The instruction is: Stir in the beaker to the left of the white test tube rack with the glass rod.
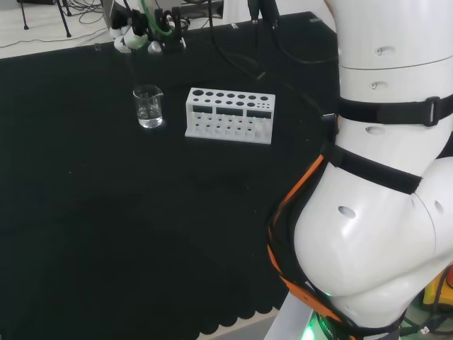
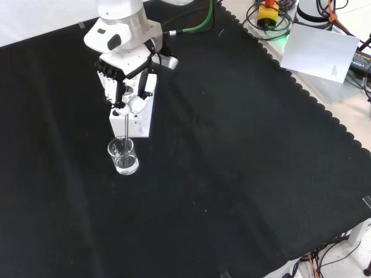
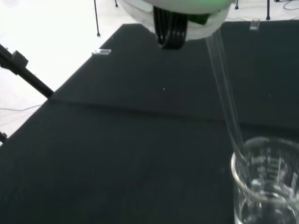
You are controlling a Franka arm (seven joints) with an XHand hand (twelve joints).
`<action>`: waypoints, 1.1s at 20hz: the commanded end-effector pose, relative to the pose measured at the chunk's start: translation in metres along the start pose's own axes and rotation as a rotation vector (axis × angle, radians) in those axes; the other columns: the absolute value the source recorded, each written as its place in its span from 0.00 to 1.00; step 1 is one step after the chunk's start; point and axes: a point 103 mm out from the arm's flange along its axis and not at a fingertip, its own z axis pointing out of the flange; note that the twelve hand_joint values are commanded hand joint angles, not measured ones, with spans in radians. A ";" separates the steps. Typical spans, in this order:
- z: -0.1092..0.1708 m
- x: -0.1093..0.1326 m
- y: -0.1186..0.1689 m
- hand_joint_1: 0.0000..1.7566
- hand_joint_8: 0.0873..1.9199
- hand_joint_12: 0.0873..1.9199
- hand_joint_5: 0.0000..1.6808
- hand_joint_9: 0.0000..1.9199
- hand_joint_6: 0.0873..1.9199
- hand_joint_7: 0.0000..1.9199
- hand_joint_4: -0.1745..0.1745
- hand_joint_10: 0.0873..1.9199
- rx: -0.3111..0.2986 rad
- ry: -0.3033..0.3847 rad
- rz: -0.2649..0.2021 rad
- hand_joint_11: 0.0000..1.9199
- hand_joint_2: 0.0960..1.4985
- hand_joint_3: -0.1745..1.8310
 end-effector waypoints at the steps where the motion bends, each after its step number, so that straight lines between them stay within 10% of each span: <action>1: -0.005 -0.012 0.016 0.74 0.55 0.45 0.65 0.85 0.31 0.61 0.00 0.46 -0.007 -0.005 0.005 0.81 0.48 0.37; 7: -0.010 -0.039 0.009 0.74 0.55 0.45 0.65 0.85 0.31 0.61 0.00 0.46 -0.012 -0.018 0.044 0.81 0.48 0.37; 22: -0.014 -0.018 -0.010 0.74 0.55 0.45 0.65 0.85 0.31 0.61 0.00 0.46 -0.017 -0.051 0.035 0.81 0.48 0.38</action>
